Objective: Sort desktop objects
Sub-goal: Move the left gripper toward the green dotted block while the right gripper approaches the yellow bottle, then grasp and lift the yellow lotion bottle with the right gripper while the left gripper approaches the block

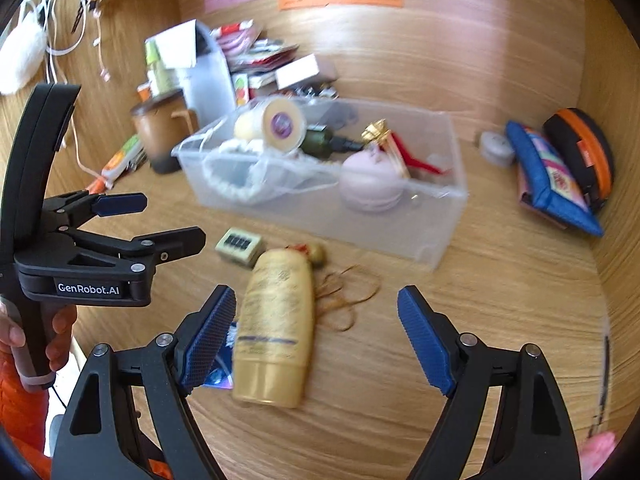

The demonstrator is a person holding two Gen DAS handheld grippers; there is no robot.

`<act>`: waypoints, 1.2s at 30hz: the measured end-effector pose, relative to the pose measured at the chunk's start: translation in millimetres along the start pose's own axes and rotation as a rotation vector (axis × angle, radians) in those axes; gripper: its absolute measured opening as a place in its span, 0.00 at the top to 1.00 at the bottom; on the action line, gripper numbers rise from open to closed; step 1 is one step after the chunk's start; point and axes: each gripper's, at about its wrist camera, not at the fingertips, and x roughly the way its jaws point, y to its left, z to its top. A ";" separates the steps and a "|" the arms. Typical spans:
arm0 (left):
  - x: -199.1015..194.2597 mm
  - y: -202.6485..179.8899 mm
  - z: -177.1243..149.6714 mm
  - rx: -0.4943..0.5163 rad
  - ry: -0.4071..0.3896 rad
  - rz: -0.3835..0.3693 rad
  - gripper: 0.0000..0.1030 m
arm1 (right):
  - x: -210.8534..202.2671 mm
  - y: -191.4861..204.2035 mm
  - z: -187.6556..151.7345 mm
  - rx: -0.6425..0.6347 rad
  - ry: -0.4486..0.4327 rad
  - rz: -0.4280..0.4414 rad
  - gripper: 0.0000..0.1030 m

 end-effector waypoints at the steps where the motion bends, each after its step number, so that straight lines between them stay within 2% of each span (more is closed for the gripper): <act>1: 0.8 2.3 -2.3 -0.005 0.005 0.000 0.03 | 2.8 3.3 -2.1 -0.006 0.006 0.002 0.22; 3: 2.4 6.8 -7.0 -0.018 0.015 -0.003 0.03 | 8.1 8.5 -4.1 -0.020 0.017 -0.003 0.26; 5: 3.3 10.8 -11.0 -0.028 0.022 -0.005 0.03 | 16.6 14.1 -5.5 -0.039 0.042 -0.008 0.34; 7: 3.5 14.4 -14.2 -0.038 0.025 -0.007 0.03 | 25.2 15.8 -5.6 -0.036 0.079 0.004 0.47; 9: 2.9 17.7 -16.3 -0.047 0.027 -0.013 0.03 | 31.4 17.1 -6.4 -0.024 0.105 0.026 0.52; 23: 10.9 12.7 -10.4 -0.039 0.040 -0.029 0.03 | 40.0 29.8 -7.6 -0.066 0.082 -0.035 0.56; 35: 31.0 -30.6 5.7 0.043 0.057 -0.063 0.04 | 6.4 -12.6 5.9 0.020 -0.001 -0.038 0.56; 36: 32.7 -32.0 6.6 0.043 0.057 -0.062 0.06 | 3.0 -18.1 7.0 0.030 -0.010 -0.040 0.56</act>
